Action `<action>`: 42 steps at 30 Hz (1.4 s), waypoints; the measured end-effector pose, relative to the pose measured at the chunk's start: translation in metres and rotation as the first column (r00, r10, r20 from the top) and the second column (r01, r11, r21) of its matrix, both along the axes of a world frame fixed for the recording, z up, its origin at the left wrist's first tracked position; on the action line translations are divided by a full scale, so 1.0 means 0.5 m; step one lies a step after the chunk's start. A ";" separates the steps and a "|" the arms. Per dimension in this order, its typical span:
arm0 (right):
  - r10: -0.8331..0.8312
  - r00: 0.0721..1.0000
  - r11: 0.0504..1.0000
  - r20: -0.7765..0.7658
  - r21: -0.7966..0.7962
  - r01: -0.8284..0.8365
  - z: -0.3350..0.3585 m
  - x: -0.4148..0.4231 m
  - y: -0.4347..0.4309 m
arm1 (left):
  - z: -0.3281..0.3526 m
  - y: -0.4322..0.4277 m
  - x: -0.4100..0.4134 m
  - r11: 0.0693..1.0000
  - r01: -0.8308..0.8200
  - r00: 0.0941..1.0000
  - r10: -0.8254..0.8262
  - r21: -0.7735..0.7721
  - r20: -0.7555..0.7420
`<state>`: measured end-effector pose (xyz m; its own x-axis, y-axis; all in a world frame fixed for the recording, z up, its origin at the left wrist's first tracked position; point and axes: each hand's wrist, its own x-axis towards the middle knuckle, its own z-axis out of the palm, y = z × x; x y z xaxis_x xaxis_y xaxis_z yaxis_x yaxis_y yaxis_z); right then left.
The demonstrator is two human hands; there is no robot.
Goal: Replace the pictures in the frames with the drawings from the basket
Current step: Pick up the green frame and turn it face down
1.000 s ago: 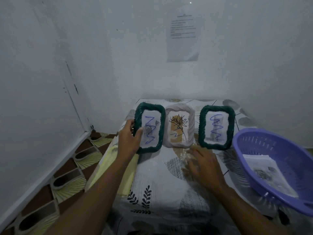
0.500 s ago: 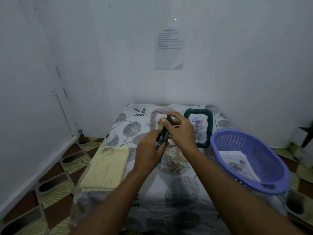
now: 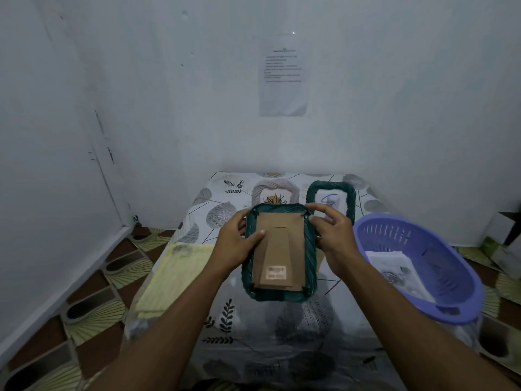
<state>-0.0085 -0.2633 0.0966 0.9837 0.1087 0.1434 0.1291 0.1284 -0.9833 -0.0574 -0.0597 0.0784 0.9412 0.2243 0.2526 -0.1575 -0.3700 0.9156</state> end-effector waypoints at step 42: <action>-0.102 0.991 0.993 -0.086 0.050 0.106 -0.085 0.016 -0.027 | -0.071 -0.028 -0.033 0.957 -0.028 0.999 0.022 -0.289 -0.026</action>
